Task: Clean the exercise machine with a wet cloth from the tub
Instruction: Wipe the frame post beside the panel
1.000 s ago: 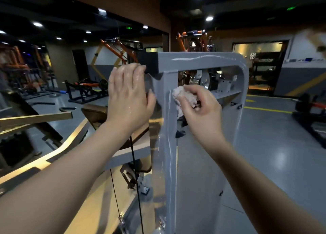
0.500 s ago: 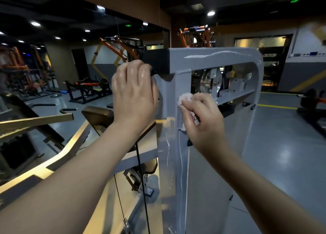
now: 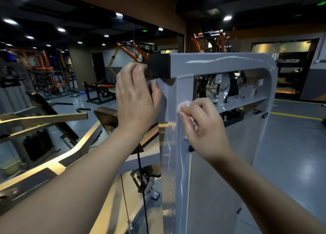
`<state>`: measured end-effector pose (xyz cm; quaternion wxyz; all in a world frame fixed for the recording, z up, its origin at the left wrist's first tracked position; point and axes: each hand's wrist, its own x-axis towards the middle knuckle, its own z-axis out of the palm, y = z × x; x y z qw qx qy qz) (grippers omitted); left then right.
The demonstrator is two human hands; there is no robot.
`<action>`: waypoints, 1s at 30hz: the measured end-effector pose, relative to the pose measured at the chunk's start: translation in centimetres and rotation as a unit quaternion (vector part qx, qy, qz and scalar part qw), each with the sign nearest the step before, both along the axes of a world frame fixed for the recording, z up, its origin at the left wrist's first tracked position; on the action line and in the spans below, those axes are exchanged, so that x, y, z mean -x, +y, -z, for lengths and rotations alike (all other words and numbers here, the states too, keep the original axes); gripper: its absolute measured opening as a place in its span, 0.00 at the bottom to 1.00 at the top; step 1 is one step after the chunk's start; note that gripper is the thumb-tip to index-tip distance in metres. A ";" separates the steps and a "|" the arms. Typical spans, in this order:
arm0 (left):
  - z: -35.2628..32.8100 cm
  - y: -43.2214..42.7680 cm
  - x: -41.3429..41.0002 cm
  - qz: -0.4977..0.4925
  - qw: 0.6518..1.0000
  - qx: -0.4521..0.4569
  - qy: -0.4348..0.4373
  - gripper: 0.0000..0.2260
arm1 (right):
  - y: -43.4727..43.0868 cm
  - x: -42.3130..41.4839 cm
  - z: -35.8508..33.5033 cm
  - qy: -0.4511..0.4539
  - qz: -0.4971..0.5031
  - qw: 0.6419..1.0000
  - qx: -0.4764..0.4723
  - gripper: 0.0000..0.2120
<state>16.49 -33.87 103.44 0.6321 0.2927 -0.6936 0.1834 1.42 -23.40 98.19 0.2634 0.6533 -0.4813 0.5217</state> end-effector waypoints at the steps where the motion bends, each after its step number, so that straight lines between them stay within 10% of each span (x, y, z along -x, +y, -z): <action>1: -0.1 0.1 0.0 0.011 1.000 -0.024 0.017 0.18 | -0.1 0.1 -1.1 -0.011 0.005 1.000 0.002 0.05; 11: -0.3 0.9 0.0 0.065 0.954 -0.272 0.110 0.21 | 0.1 0.7 -0.7 0.030 0.001 1.000 0.004 0.06; 30: 0.1 1.2 0.0 0.030 0.959 -0.258 0.115 0.22 | -0.7 0.6 -1.0 0.010 0.004 0.999 0.042 0.06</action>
